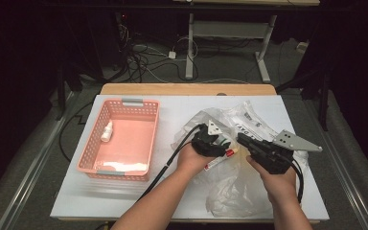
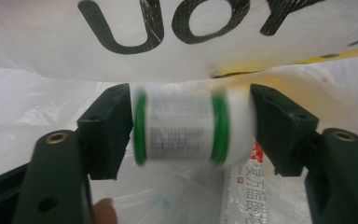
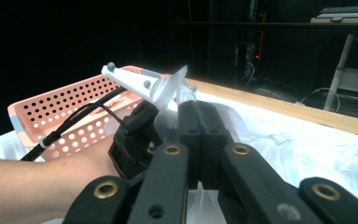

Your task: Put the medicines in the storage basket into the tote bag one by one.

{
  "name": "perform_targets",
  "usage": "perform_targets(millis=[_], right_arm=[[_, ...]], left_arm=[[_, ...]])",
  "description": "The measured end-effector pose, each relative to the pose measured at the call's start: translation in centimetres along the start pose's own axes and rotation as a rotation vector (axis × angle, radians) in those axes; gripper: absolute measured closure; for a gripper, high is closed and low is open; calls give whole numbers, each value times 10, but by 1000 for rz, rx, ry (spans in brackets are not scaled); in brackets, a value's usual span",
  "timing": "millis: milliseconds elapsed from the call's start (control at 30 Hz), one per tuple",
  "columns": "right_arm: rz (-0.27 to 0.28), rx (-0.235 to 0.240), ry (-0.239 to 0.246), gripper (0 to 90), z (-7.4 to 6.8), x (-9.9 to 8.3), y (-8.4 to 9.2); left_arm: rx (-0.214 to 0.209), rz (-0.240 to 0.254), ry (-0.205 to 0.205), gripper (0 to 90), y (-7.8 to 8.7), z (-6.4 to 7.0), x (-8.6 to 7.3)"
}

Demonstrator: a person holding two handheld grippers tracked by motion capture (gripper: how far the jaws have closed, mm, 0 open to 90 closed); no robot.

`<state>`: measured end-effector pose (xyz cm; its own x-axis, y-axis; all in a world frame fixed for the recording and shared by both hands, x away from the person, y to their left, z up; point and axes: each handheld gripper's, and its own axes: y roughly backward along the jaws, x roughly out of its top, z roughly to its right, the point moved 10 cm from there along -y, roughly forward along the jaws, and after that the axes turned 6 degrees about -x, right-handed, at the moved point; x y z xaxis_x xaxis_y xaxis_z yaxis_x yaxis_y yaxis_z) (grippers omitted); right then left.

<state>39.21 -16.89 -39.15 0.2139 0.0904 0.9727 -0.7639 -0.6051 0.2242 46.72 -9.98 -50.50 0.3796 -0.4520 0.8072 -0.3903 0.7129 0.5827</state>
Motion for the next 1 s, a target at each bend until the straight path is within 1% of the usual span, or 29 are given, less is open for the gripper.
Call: perform_targets(millis=[100, 200, 367, 400, 433, 467, 500, 533, 567, 600, 633, 733, 800, 900, 1000], right_arm=[[-3, 2, 2, 900, 0, -1, 0], [-1, 2, 4, 900, -1, 0, 0], [3, -1, 4, 900, 1, 0, 1], [0, -1, 3, 900, 1, 0, 1], [0, -1, 3, 900, 1, 0, 1], [-1, -3, 2, 900, 1, 0, 1], [-1, -3, 2, 900, 1, 0, 1], [-1, -3, 2, 900, 1, 0, 1], [-2, -4, 2, 900, 1, 0, 1], [0, -3, 3, 900, 1, 0, 1], [0, -2, 4, 900, 1, 0, 1], [1, -3, 5, 900, 1, 0, 1], [0, -3, 4, 900, 1, 0, 1], [1, -4, 4, 900, 1, 0, 2], [0, -5, 4, 900, 1, 0, 2]], left_arm=[[-20, -16, -6, 275, 2, 4, -2], [-40, -30, -3, 248, 3, 8, -6], [-60, -25, 11, 185, 9, 14, -10], [-78, -29, 19, 166, 13, 17, -13], [-78, -29, 19, 150, 13, 17, -13], [-93, -24, 28, 142, 18, 21, -16], [-93, -24, 28, 141, 18, 21, -16], [-102, -20, 31, 141, 20, 24, -16], [-111, -21, 25, 104, 23, 27, -17], [-130, -19, 27, 88, 28, 33, -17], [-138, -21, 19, 74, 32, 35, -17], [-160, -4, 13, 35, 42, 44, -16], [-169, -3, 9, 0, 47, 50, -17], [-171, 8, 1, 0, 56, 54, -18], [-169, 13, 7, 0, 62, 56, -22]])
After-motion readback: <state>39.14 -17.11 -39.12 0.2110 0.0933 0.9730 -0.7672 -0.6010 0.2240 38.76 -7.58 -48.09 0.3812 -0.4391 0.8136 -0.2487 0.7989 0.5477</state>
